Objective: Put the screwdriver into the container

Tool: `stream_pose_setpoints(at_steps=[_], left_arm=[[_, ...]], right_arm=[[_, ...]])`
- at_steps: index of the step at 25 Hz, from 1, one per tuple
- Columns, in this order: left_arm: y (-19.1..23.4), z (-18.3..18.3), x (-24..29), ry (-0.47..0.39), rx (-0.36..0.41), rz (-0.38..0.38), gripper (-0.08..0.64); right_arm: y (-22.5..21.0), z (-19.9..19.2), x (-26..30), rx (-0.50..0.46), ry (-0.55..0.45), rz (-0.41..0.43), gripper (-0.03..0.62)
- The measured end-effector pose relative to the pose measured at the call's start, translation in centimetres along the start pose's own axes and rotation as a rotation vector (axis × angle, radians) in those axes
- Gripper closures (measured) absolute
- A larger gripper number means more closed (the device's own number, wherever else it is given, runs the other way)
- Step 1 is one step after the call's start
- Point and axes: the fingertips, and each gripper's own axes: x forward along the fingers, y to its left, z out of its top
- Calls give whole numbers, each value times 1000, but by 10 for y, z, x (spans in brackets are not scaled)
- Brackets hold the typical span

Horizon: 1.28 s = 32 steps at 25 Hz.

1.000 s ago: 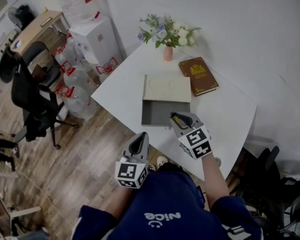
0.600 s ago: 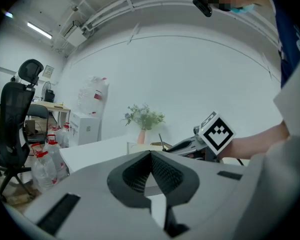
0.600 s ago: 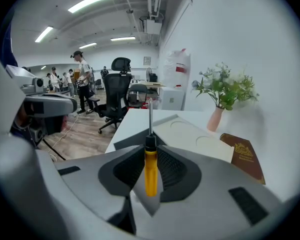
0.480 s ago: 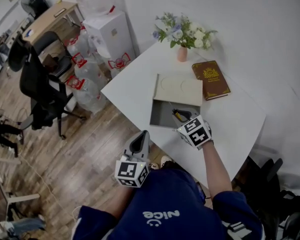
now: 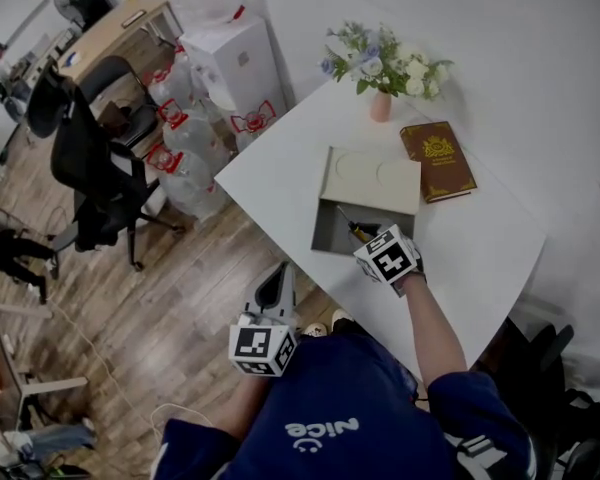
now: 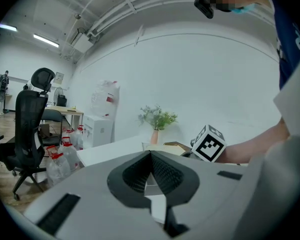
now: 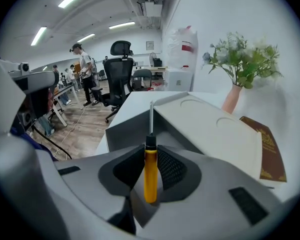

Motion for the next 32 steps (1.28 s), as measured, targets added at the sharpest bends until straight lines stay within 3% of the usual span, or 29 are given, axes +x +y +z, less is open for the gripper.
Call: stream_pose_setpoints(at_steps=[5,18,25,32], left_arm=[[4,-4,-1,12,-4,18,546],[17,-4,-3,20,-6,85,545],[19,-7,-5,24,-11,108,545],[12,-7,-6,22,-2,105,545]], right_arm=[[-4,-8,15,16,88,34,497],[-4,-12,49,19,201,133,497],[-5,-14,51,41,198,153,495],[-7,-7,46,62,130,132,471]])
